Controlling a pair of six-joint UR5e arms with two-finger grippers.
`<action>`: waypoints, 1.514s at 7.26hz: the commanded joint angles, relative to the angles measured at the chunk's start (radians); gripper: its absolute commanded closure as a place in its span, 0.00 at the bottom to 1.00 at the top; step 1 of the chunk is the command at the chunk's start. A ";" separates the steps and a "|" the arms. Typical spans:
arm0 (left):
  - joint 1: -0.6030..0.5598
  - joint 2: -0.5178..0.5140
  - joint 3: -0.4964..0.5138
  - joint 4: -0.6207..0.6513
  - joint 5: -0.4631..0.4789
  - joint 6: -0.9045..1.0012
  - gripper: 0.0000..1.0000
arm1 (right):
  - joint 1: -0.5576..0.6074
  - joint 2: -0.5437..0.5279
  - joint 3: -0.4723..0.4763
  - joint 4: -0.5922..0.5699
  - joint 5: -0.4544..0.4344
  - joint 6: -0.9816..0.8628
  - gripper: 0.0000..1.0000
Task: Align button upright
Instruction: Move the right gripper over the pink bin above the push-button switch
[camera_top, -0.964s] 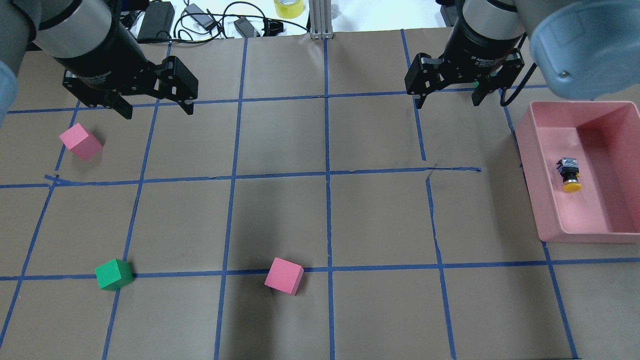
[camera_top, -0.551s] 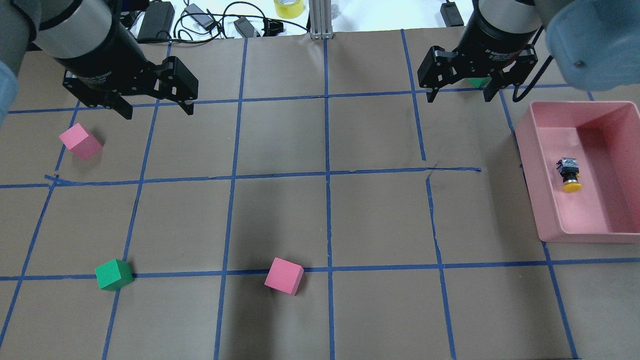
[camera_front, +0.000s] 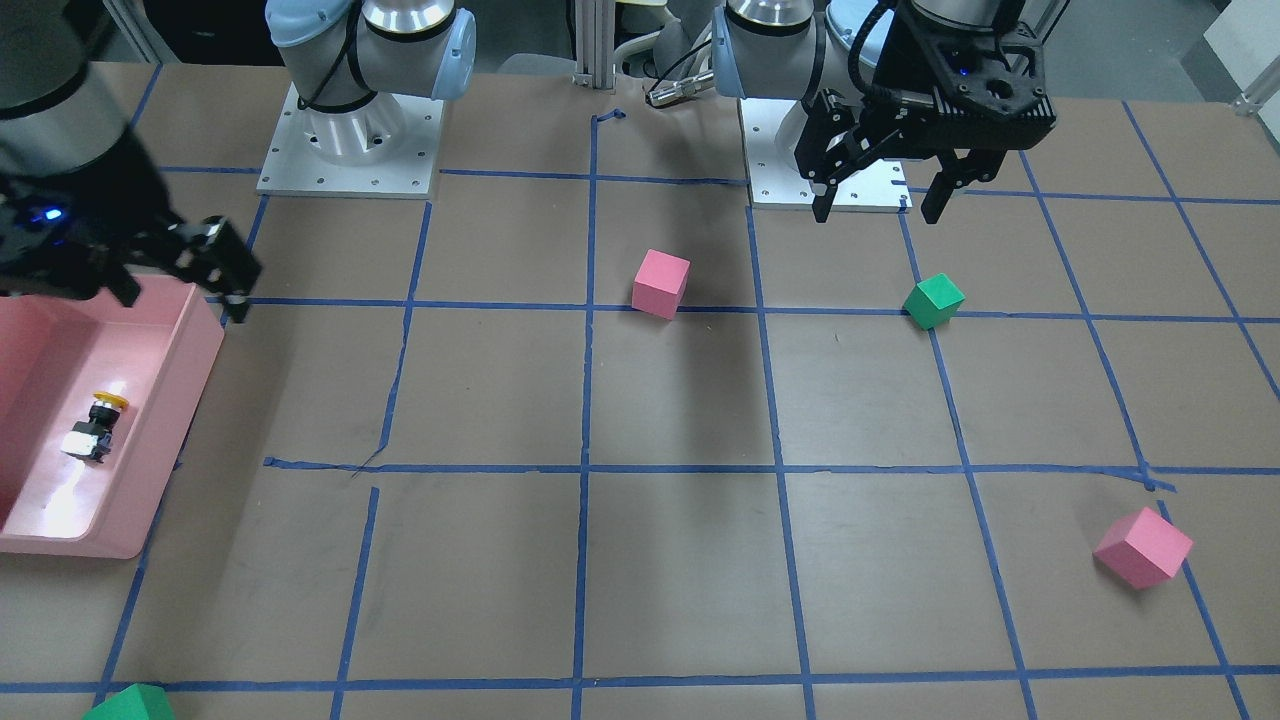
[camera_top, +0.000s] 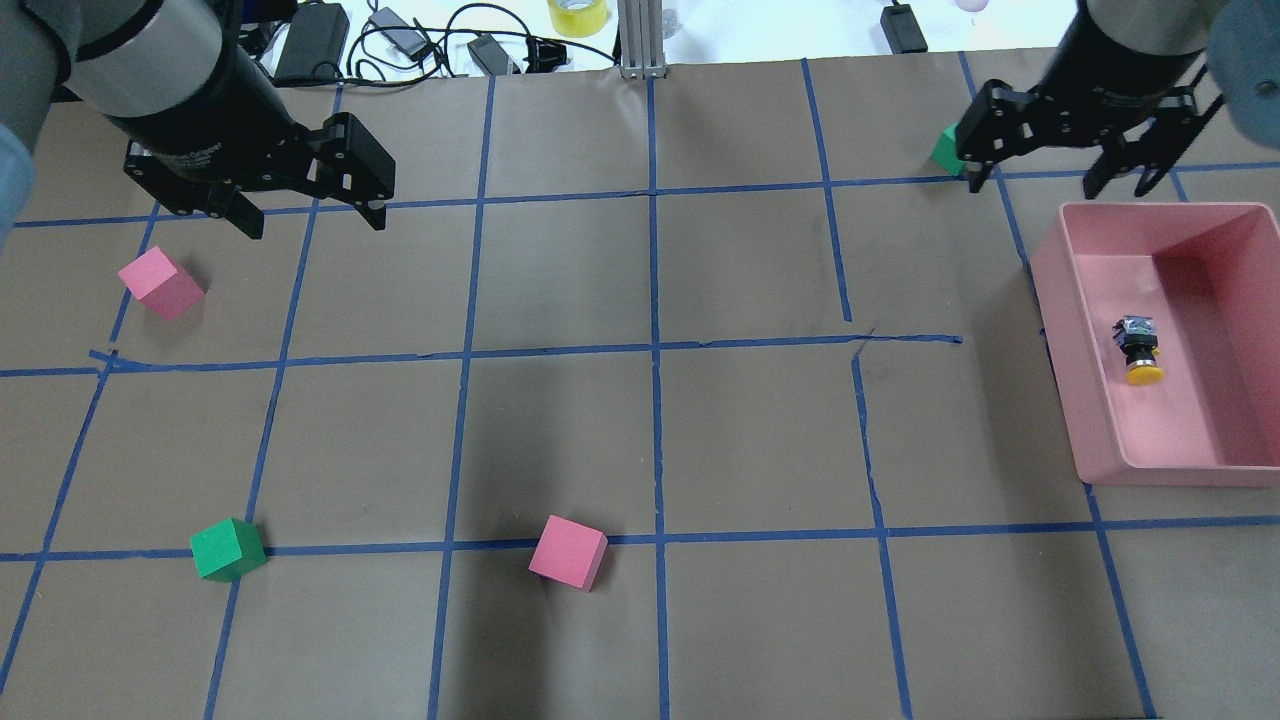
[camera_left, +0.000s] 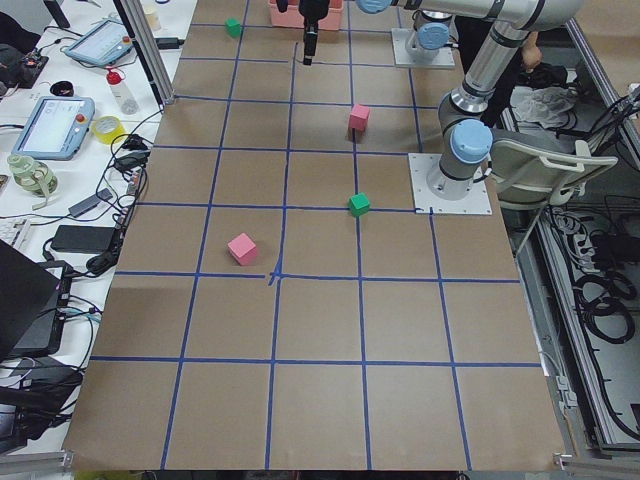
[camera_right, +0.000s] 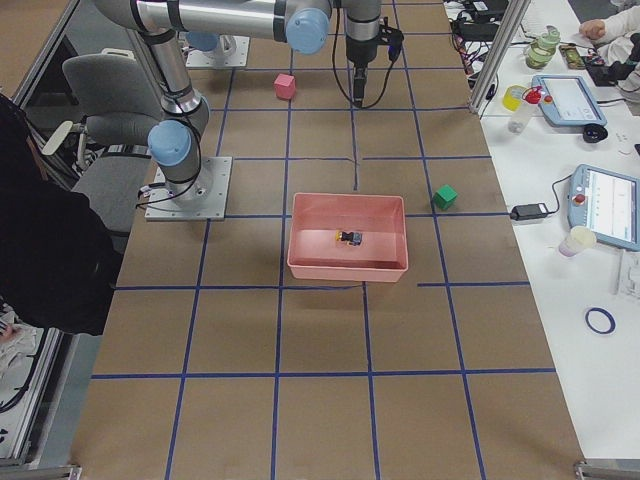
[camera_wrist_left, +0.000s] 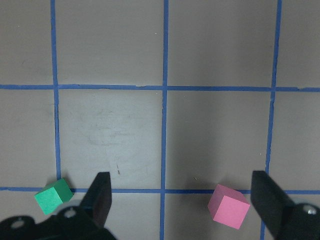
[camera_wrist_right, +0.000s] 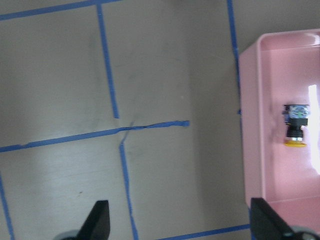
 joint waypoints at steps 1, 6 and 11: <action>-0.001 0.000 0.000 0.000 0.000 0.000 0.00 | -0.196 0.060 0.070 -0.149 -0.019 -0.111 0.02; 0.000 0.000 0.000 -0.002 0.000 0.000 0.00 | -0.339 0.228 0.267 -0.539 0.019 -0.401 0.07; 0.000 0.000 0.000 0.000 0.000 0.000 0.00 | -0.356 0.257 0.273 -0.546 0.040 -0.507 0.07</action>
